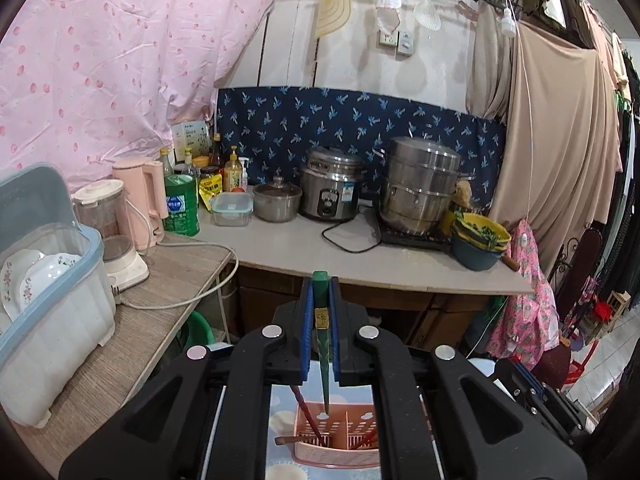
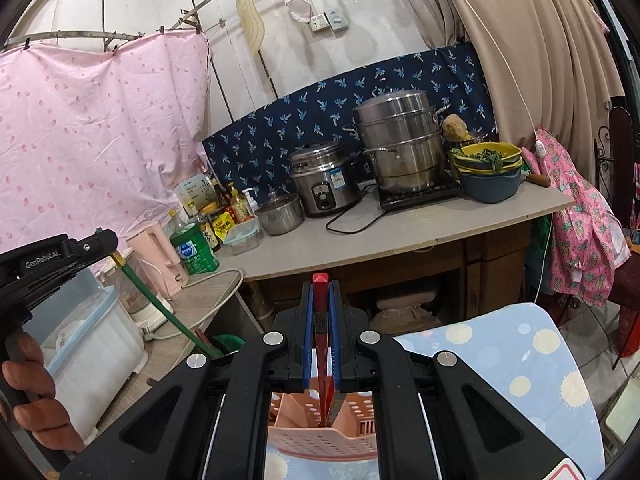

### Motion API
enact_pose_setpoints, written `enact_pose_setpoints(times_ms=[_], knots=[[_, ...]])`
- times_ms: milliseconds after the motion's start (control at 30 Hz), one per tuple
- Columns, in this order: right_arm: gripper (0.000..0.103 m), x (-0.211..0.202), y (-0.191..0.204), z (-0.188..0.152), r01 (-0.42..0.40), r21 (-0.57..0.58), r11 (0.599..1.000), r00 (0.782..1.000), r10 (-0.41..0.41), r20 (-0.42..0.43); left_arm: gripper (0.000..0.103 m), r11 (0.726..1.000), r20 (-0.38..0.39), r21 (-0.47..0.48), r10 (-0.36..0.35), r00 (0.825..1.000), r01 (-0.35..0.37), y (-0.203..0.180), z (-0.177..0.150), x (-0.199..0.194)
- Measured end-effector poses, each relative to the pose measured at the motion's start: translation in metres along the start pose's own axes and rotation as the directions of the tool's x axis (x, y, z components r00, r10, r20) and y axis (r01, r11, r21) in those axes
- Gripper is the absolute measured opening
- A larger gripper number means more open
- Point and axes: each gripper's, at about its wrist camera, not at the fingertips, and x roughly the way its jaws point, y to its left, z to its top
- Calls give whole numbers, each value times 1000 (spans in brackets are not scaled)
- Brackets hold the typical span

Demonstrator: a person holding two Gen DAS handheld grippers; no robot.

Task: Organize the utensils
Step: 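Lower the chopsticks into the pink basket and open both tools, then move both open tools back to the remaining chopsticks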

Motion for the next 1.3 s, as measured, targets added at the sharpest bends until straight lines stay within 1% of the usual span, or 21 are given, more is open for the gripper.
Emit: enact_pose_setpoints(times_ms=[200, 233, 267, 300, 333, 367, 400, 433, 733, 933, 1033, 1167, 1300], knots=[[7, 13, -4, -11, 8, -21, 1000, 999, -9, -44, 7, 1000, -62, -10, 6, 998, -7, 4, -20, 22], [8, 15, -4, -12, 13, -24, 1000, 999, -14, -49, 9, 1000, -65, -12, 13, 998, -14, 6, -23, 24], [11, 15, -5, -13, 20, -27, 999, 999, -21, -49, 12, 1000, -68, -12, 26, 997, -27, 7, -25, 26], [13, 15, -5, -14, 23, -31, 999, 999, -25, -48, 21, 999, -71, -12, 29, 997, -29, 7, -27, 27], [21, 15, -6, -14, 26, -31, 999, 998, -27, -49, 34, 999, -77, -15, 30, 997, -31, 9, -29, 28], [32, 14, -7, -15, 26, -26, 999, 999, -27, -47, 38, 999, -78, -17, 34, 996, -36, 10, -31, 28], [36, 12, -8, -15, 26, -21, 999, 999, -27, -41, 42, 999, -76, -18, 39, 996, -41, 10, -32, 27], [38, 9, -10, -15, 27, -17, 1000, 999, -27, -33, 43, 999, -77, -16, 41, 996, -43, 11, -34, 27], [38, -10, -5, -20, 27, -43, 999, 999, -28, -21, 44, 999, -103, -9, 48, 993, -50, 13, -49, 16], [43, -34, 0, -32, 16, -53, 998, 1000, -18, -24, 46, 998, -103, 22, 67, 992, -65, 11, -64, -7], [43, -46, 4, -40, 19, -75, 997, 999, -21, -28, 46, 996, -108, 49, 84, 991, -79, 8, -75, -19], [43, -65, 7, -53, 19, -91, 996, 999, -22, -36, 46, 995, -120, 59, 84, 989, -78, 7, -86, -34], [43, -85, 9, -64, 19, -95, 995, 999, -23, -40, 46, 993, -123, 74, 105, 987, -96, 9, -100, -55]])
